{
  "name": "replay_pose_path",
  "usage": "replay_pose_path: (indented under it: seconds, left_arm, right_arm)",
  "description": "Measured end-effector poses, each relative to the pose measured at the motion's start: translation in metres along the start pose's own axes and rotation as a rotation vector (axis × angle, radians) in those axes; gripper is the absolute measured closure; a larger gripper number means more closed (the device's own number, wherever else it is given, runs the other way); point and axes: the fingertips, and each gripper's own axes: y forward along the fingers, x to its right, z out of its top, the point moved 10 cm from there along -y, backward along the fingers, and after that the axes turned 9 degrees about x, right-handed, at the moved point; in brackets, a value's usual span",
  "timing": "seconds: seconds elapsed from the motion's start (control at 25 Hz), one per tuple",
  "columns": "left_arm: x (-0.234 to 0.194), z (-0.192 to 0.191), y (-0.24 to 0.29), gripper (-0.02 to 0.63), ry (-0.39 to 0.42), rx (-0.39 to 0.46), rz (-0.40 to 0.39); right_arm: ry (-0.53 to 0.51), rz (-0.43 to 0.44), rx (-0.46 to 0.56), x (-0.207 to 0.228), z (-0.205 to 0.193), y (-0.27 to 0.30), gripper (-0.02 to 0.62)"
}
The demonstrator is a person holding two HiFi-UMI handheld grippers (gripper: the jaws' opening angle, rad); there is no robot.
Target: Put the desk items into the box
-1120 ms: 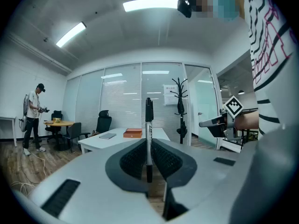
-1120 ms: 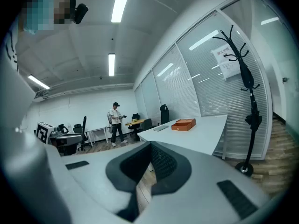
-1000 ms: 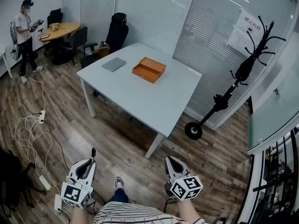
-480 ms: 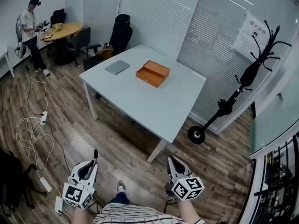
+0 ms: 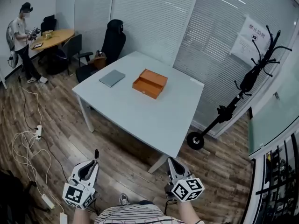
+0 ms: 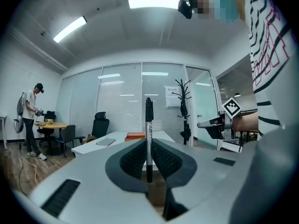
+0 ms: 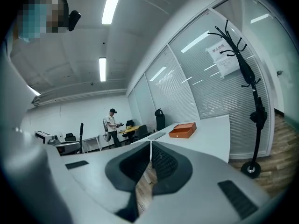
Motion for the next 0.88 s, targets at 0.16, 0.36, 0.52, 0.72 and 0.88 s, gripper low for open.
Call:
replay_pose_path:
  seconds: [0.16, 0.36, 0.52, 0.72, 0.88]
  left_arm:
    - [-0.024, -0.007, 0.018, 0.552, -0.017, -0.008, 0.001]
    - [-0.047, -0.021, 0.041, 0.552, -0.046, -0.029, 0.007]
    - [-0.063, -0.026, 0.061, 0.552, -0.059, -0.035, 0.029]
    - [-0.09, -0.03, 0.097, 0.552, -0.064, -0.047, 0.05]
    - [-0.111, -0.031, 0.139, 0.552, -0.056, -0.053, 0.052]
  right_arm:
    - [-0.004, -0.017, -0.018, 0.001, -0.002, 0.021, 0.568]
    - [0.007, -0.04, -0.043, 0.013, -0.006, 0.053, 0.568]
    - [0.015, -0.031, -0.062, 0.025, -0.009, 0.085, 0.568]
    - [0.019, -0.015, -0.068, 0.041, -0.007, 0.138, 0.568]
    - [0.025, -0.003, -0.076, 0.06, -0.003, 0.182, 0.568]
